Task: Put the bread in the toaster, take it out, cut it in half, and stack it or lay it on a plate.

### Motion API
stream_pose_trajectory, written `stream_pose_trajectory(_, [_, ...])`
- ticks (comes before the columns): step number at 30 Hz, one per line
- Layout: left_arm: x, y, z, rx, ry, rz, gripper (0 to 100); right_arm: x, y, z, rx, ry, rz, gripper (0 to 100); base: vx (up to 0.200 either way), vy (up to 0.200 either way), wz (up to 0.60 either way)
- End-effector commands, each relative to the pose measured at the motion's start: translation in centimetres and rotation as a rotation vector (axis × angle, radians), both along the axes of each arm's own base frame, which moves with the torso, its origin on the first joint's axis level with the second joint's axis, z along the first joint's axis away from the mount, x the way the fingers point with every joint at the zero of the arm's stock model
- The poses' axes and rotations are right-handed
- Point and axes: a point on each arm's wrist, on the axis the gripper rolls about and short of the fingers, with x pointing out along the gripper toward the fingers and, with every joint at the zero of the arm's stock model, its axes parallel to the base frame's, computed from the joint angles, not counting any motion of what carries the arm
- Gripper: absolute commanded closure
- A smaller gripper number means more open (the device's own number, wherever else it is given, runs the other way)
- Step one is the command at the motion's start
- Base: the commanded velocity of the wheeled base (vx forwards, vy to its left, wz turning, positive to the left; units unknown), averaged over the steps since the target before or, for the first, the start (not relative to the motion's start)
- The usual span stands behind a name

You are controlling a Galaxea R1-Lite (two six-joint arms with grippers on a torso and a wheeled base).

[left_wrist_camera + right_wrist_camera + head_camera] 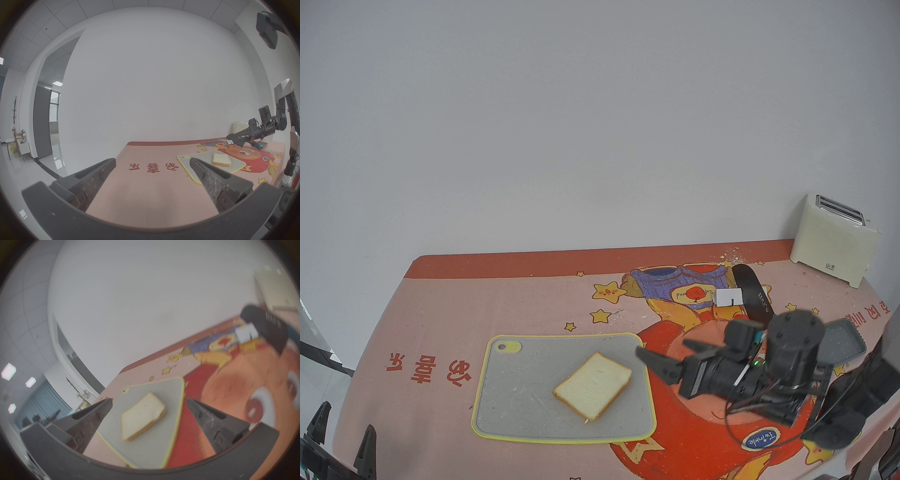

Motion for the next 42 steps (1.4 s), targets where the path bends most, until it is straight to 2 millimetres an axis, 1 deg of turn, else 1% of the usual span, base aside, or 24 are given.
stream_pose_trajectory(1, [0.1, 0.0, -0.5, 0.001, 0.012, 0.001, 0, 1.8, -8.4, 11.5, -0.022, -0.245, -0.114, 0, 0.000, 0.000, 0.00])
stream_pose_trajectory(2, [0.1, 0.0, -0.5, 0.001, 0.012, 0.001, 0, 1.6, -9.3, 12.6, -0.042, -0.221, -0.114, 0, 0.000, 0.000, 0.00])
stream_pose_trajectory(4, [0.1, 0.0, -0.5, 0.001, 0.012, -0.001, 0, 1.4, -9.9, 13.1, -0.067, -0.194, -0.116, 0, 0.000, 0.000, 0.00])
stream_pose_trajectory(5, [0.1, 0.0, -0.5, 0.001, 0.012, 0.001, 0, 0.9, -11.1, 13.7, -0.151, -0.115, -0.119, 0, 0.000, 0.000, 0.00])
stream_pose_trajectory(6, [0.1, 0.0, -0.5, 0.001, 0.012, -0.001, 0, 0.7, -11.4, 13.8, -0.182, -0.076, -0.117, 0, 0.000, 0.000, 0.00])
stream_pose_trajectory(9, [0.1, 0.0, -0.5, 0.001, 0.011, -0.001, 0, 0.2, -11.5, 14.2, -0.223, 0.009, -0.110, 0, 0.000, 0.000, 0.00])
stream_pose_trajectory(12, [0.1, 0.0, -0.5, 0.001, 0.012, -0.001, 0, 0.5, -11.7, 15.5, -0.232, 0.017, -0.132, 0, 0.000, 0.000, 0.00])
stream_pose_trajectory(14, [0.1, 0.0, -0.5, 0.001, 0.011, 0.001, 0, 1.8, -12.0, 16.1, -0.263, 0.052, -0.191, 0, 0.000, 0.000, 0.00])
stream_pose_trajectory(16, [0.1, 0.0, -0.5, 0.001, 0.012, -0.001, 0, 2.0, -12.1, 16.1, -0.266, 0.060, -0.197, 0, 0.000, 0.000, 0.00])
stream_pose_trajectory(17, [0.1, 0.0, -0.5, -0.001, 0.012, 0.001, 0, 2.8, -12.5, 15.6, -0.324, 0.133, -0.237, 0, 0.000, 0.000, 0.00])
stream_pose_trajectory(18, [0.1, 0.0, -0.5, 0.001, 0.012, -0.001, 0, 3.1, -12.7, 15.2, -0.343, 0.170, -0.244, 0, 0.000, 0.000, 0.00])
stream_pose_trajectory(20, [0.1, 0.0, -0.5, 0.001, 0.012, -0.001, 0, 3.2, -12.6, 14.5, -0.360, 0.213, -0.235, 0, 0.000, 0.000, 0.00])
stream_pose_trajectory(22, [0.1, 0.0, -0.5, 0.001, 0.012, 0.001, 0, 3.6, -12.5, 13.3, -0.390, 0.280, -0.226, 0, 0.000, 0.000, 0.00])
stream_pose_trajectory(23, [0.1, 0.0, -0.5, 0.001, 0.012, 0.001, 0, 3.6, -12.5, 13.2, -0.392, 0.286, -0.225, 0, 0.000, 0.000, 0.00])
stream_pose_trajectory(24, [0.1, 0.0, -0.5, 0.001, 0.011, 0.001, 0, 4.2, -12.4, 12.1, -0.413, 0.337, -0.217, 0, 0.000, 0.000, 0.00])
stream_pose_trajectory(27, [0.1, 0.0, -0.5, -0.001, 0.011, -0.001, 0, 5.2, -12.1, 9.6, -0.445, 0.428, -0.200, 0, 0.000, 0.000, 0.00])
stream_pose_trajectory(29, [0.1, 0.0, -0.5, -0.001, 0.012, 0.001, 0, 5.7, -11.9, 8.1, -0.463, 0.476, -0.189, 0, 0.000, 0.000, 0.00])
stream_pose_trajectory(30, [0.1, 0.0, -0.5, -0.001, 0.012, 0.001, 0, 5.7, -11.9, 8.1, -0.463, 0.476, -0.189, 0, 0.000, 0.000, 0.00])
stream_pose_trajectory(31, [0.1, 0.0, -0.5, -0.001, 0.012, 0.001, 0, 5.9, -11.7, 7.0, -0.479, 0.515, -0.177, 0, 0.000, 0.000, 0.00])
stream_pose_trajectory(33, [0.1, 0.0, -0.5, -0.001, 0.012, -0.001, 0, 5.9, -11.3, 6.0, -0.489, 0.530, -0.161, 0, 0.000, 0.000, 0.00])
stream_pose_trajectory(34, [0.1, 0.0, -0.5, -0.001, 0.012, 0.001, 0, 5.9, -11.3, 5.9, -0.488, 0.530, -0.160, 0, 0.000, 0.000, 0.00])
stream_pose_trajectory(35, [0.1, 0.0, -0.5, -0.001, 0.011, 0.001, 0, 6.1, -11.1, 5.2, -0.486, 0.521, -0.159, 0, 0.000, 0.000, 0.00])
stream_pose_trajectory(39, [0.1, 0.0, -0.5, -0.001, 0.012, 0.001, 0, 6.6, -11.3, 3.2, -0.492, 0.546, -0.163, 0, 0.000, 0.000, 0.00])
stream_pose_trajectory(42, [0.1, 0.0, -0.5, -0.001, 0.012, -0.001, 0, 6.3, -11.3, 2.6, -0.498, 0.563, -0.160, 0, 0.000, 0.000, 0.00])
